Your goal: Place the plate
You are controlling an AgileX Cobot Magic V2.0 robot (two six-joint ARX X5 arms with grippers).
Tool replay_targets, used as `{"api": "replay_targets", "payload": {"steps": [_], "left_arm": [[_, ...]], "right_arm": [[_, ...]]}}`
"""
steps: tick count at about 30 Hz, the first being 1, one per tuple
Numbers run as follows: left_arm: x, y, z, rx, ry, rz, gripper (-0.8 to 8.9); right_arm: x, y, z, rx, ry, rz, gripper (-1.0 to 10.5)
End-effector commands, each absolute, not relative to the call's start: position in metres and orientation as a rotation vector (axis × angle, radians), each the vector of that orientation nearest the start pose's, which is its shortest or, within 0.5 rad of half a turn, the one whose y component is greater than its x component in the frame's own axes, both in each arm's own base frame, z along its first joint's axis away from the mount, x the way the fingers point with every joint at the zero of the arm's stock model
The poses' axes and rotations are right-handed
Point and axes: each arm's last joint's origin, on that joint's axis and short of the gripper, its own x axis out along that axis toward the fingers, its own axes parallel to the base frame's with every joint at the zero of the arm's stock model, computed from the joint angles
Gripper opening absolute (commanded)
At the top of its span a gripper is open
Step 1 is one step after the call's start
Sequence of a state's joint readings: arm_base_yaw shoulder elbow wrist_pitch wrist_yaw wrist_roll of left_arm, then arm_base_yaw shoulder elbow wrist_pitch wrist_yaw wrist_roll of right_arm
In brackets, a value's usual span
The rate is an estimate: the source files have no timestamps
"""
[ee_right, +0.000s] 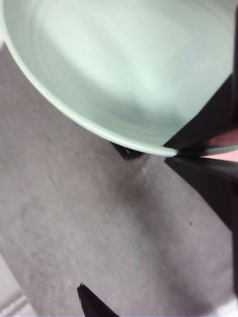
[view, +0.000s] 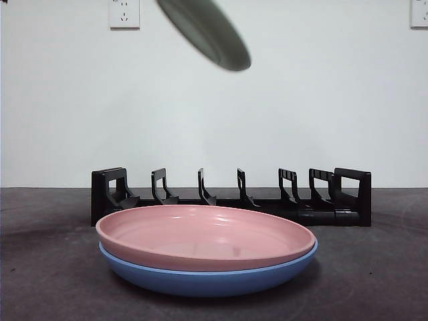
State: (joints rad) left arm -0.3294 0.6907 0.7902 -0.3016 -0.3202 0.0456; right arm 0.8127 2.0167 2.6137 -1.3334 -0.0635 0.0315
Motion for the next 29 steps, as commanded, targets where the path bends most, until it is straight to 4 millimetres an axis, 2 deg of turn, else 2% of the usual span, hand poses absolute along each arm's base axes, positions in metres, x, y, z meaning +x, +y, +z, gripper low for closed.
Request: {"api": "replay_targets", "payload": {"steps": [1, 7, 18, 24, 29], "left_arm": [[0.142, -0.039, 0.344, 0.113, 0.160, -0.010, 3.87], [0.142, -0.039, 0.344, 0.095, 0.160, -0.009, 3.84], [0.142, -0.039, 0.344, 0.086, 0.159, -0.009, 3.84], [0.142, -0.039, 0.344, 0.087, 0.160, -0.009, 3.84], [0.142, -0.039, 0.343, 0.090, 0.169, -0.009, 3.84]], "right_arm": [[0.243, 0.282, 0.469, -0.288, 0.682, 0.827, 0.1], [0.209, 0.278, 0.493, -0.297, 0.579, 0.834, 0.1], [0.161, 0.246, 0.534, -0.309, 0.411, 0.818, 0.1], [0.148, 0.245, 0.541, -0.303, 0.359, 0.829, 0.1], [0.145, 0.249, 0.548, -0.289, 0.285, 0.837, 0.1]]}}
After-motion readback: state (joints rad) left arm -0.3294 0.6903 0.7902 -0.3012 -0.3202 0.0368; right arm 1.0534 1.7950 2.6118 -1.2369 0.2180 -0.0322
